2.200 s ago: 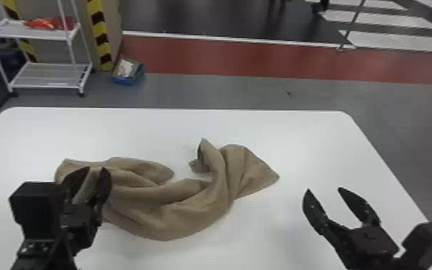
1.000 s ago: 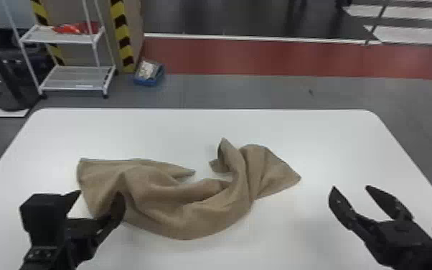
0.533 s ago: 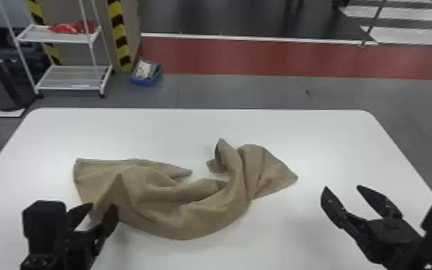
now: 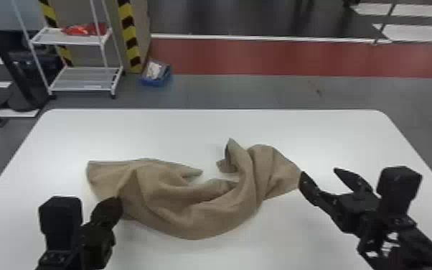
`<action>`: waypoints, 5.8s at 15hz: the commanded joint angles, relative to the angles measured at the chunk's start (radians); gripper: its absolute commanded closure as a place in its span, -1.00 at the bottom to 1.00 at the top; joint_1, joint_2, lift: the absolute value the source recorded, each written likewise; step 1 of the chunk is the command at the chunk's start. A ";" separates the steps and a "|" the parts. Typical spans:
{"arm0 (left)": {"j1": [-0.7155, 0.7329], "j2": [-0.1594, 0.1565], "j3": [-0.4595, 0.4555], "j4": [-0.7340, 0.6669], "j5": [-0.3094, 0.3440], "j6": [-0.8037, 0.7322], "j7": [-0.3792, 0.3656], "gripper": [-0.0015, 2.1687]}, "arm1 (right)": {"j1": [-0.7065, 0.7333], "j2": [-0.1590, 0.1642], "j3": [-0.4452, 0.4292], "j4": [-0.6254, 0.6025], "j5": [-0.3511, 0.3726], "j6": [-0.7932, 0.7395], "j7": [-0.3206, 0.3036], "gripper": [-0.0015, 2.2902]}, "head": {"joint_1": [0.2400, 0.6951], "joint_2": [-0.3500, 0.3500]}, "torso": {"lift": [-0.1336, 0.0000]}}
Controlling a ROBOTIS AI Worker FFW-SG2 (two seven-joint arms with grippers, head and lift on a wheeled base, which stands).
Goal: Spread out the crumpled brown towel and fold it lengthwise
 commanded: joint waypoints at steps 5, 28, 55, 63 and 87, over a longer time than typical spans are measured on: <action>0.011 0.001 0.013 -0.019 0.000 0.001 0.000 0.56 | -0.114 0.001 0.073 0.114 0.122 0.095 0.001 -0.70 | 1.00 0.04 | -0.87; 0.002 0.003 0.028 -0.157 0.012 0.105 0.001 0.56 | -0.186 -0.034 0.028 0.070 0.080 0.181 0.142 0.29 | 1.00 0.09 | -0.87; -0.455 0.024 -0.126 0.076 0.052 -0.036 0.115 0.56 | -0.465 -0.112 -0.200 0.211 -0.187 0.095 0.281 0.29 | 0.12 -0.20 | -0.87; 0.039 0.038 -0.179 -0.122 -0.137 0.022 0.119 0.56 | 0.035 -0.166 -0.360 0.019 -0.237 0.083 0.345 0.29 | 1.00 -0.55 | -0.87; 0.076 0.067 -0.161 -0.226 -0.213 0.074 0.227 -0.88 | 0.208 -0.044 -0.275 -0.134 0.094 0.028 0.466 -0.77 | 1.00 -0.43 | -0.87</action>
